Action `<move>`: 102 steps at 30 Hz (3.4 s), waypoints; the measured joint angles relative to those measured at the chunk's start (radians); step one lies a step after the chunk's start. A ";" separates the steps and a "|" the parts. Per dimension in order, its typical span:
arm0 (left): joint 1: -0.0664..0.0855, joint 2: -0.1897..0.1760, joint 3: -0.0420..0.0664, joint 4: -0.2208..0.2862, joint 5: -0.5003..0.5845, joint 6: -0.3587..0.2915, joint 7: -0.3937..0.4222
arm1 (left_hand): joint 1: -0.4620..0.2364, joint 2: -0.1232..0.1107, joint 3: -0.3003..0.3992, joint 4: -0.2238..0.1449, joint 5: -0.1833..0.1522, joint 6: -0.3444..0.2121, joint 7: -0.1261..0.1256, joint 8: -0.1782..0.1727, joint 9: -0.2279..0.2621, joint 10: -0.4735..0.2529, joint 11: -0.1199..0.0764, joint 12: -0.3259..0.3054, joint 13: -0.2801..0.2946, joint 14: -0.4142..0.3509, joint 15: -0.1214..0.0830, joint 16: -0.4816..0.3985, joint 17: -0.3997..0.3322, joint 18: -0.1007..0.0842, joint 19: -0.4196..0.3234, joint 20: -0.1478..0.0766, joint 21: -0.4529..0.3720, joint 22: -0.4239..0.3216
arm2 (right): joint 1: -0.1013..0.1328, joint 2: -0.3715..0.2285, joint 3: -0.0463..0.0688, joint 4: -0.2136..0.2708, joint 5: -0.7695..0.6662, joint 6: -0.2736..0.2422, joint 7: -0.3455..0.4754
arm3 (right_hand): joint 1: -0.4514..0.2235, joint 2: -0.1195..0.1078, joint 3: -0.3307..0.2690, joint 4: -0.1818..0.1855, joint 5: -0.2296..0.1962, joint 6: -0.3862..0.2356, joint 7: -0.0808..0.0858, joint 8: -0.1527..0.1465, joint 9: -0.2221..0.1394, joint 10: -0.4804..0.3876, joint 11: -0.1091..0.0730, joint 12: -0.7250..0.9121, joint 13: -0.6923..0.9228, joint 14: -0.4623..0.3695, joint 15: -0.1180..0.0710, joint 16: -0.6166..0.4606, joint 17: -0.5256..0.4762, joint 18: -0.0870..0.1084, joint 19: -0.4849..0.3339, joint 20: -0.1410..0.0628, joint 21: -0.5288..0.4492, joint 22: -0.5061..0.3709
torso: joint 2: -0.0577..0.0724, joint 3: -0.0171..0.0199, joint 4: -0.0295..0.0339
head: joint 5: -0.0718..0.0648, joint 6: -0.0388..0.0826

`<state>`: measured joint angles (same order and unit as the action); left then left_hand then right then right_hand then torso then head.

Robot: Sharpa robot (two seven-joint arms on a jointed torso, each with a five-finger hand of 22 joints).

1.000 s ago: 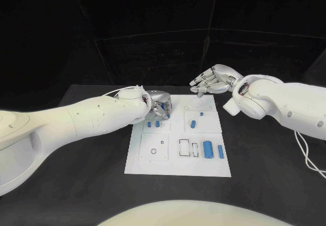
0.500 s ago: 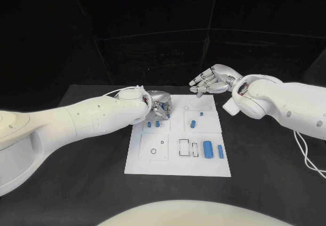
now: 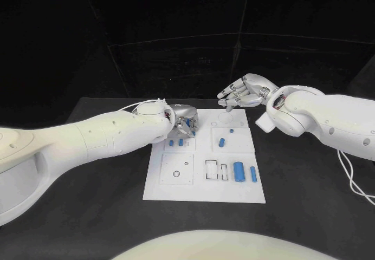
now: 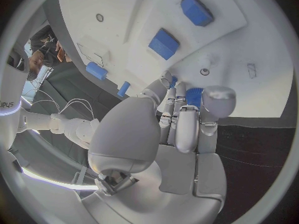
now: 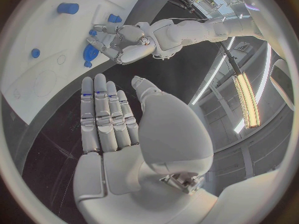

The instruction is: Assemble the parts on the task board

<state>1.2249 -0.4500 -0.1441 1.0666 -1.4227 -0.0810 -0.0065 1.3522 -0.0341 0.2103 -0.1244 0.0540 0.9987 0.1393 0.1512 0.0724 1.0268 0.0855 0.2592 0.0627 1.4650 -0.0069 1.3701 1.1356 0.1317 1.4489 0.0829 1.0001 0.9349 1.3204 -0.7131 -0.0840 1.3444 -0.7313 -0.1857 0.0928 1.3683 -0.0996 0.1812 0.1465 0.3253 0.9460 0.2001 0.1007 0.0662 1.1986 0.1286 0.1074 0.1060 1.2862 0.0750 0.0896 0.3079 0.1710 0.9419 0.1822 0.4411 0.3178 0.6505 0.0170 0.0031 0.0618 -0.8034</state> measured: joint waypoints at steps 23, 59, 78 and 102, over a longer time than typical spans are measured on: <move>-0.002 0.005 0.000 -0.003 0.003 -0.002 0.001 | 0.032 0.047 0.112 -0.037 -0.003 0.095 -0.015 0.009 0.008 0.110 -0.027 -0.009 0.007 0.000 -0.015 0.006 0.009 0.000 0.008 -0.008 0.042 0.054 | 0.000 0.001 0.000 -0.001 0.000 0.000 0.000 | 0.004 0.004 0.000 0.000 0.000 0.000 0.000 0.000 0.000 0.000 0.000 0.000 -0.001 0.000 0.000 0.000 0.000 0.000 0.000 0.000 0.000 -0.001 | 0.000 0.0000 0.0003 | -0.002 -0.002; -0.010 -0.200 0.092 0.155 0.094 -0.036 0.008 | -0.035 0.015 0.193 -0.063 -0.007 0.116 -0.013 0.000 0.007 0.151 -0.025 -0.063 0.006 0.000 -0.014 0.012 -0.001 -0.009 0.011 -0.011 0.071 0.091 | 0.000 -0.006 0.000 -0.003 0.000 0.000 0.000 | 0.004 0.004 0.000 0.000 0.000 0.000 0.000 0.000 0.000 0.000 0.000 0.000 -0.001 0.000 0.000 0.000 0.000 0.000 0.000 0.000 0.000 -0.001 | 0.000 -0.0008 0.0018 | 0.002 0.012; -0.022 -0.206 0.092 0.126 0.113 0.034 -0.025 | -0.045 0.006 0.190 -0.060 -0.007 0.120 -0.016 0.000 0.007 0.151 -0.025 -0.067 0.006 0.000 -0.014 0.012 -0.004 -0.008 0.011 -0.011 0.071 0.092 | -0.001 -0.008 0.000 -0.002 0.000 0.001 0.000 | 0.004 0.004 0.000 0.000 0.000 0.000 0.000 0.000 0.000 0.000 0.000 0.000 -0.002 0.000 0.000 0.000 0.000 0.000 0.000 0.000 0.000 -0.002 | 0.000 -0.0007 -0.0006 | 0.002 0.007; -0.039 -0.172 0.092 0.103 0.108 0.028 -0.028 | -0.049 0.001 0.190 -0.060 -0.007 0.120 -0.016 -0.004 0.006 0.151 -0.025 -0.067 0.006 0.000 -0.014 0.012 -0.005 -0.008 0.011 -0.011 0.071 0.091 | -0.001 -0.006 0.000 -0.002 -0.001 0.001 0.001 | 0.004 0.004 0.000 0.000 0.000 0.000 0.000 0.000 0.000 0.000 0.000 0.004 -0.002 0.000 0.000 0.000 0.000 0.000 0.000 0.000 0.000 -0.002 | 0.000 -0.0003 -0.0006 | 0.000 0.006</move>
<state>1.1857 -0.6218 -0.0523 1.1695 -1.3150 -0.0530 -0.0344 1.3032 -0.0326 0.4003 -0.1846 0.0465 1.1187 0.1231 0.1473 0.0787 1.1774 0.0606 0.1927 0.0687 1.4652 -0.0212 1.3818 1.1309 0.1237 1.4601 0.0718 1.0708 1.0260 1.3196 -0.7196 -0.0840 1.3426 -0.7318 -0.1849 0.0935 1.3722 -0.0957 0.1812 0.1465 0.3253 0.9460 0.2001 0.1007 0.0662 1.1986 0.1286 0.1109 0.1043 1.2862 0.0750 0.0896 0.3079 0.1709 0.9419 0.1822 0.4411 0.3161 0.6507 0.0167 0.0025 0.0617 -0.7970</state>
